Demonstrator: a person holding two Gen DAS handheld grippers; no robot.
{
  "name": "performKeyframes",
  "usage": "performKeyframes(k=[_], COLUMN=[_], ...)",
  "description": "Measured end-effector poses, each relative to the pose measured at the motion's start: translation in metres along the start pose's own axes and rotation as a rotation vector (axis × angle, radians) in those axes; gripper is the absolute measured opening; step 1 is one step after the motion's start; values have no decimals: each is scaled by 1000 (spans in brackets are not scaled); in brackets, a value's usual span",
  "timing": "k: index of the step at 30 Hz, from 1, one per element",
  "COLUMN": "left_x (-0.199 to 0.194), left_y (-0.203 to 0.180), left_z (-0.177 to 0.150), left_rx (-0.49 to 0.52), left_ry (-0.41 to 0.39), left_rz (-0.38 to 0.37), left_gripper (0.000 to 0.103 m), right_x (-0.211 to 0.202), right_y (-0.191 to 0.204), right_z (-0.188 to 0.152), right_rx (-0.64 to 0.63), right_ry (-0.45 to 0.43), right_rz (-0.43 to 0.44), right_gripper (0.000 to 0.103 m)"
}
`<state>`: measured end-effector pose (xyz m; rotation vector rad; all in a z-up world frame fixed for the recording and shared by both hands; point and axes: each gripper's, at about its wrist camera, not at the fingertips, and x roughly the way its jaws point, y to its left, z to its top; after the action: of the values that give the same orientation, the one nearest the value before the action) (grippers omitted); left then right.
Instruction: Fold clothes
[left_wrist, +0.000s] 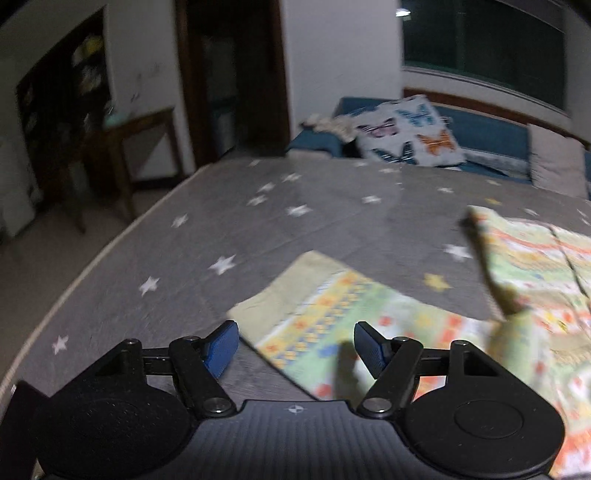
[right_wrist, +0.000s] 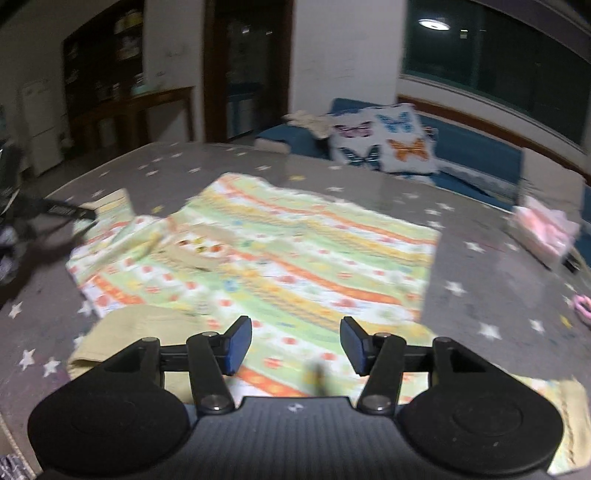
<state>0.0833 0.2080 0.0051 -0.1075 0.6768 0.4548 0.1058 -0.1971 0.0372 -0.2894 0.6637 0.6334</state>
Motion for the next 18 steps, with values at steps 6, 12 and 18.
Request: performKeyframes(k=[6,12,18], left_x=[11,3,-12], left_y=[19,24,39], left_z=[2,6,11], left_rx=[-49,-56,-106], left_ry=[11,-40,-96], left_rz=[-24,-6,51], left_gripper=[47,8,7], right_x=[21,35,39], right_y=[23,23,15], right_z=[1,-4,-9], right_rx=[-57,-33,-16], right_ry=[33,67,93], right_rz=[35,35,20], right_gripper=[57,57,61])
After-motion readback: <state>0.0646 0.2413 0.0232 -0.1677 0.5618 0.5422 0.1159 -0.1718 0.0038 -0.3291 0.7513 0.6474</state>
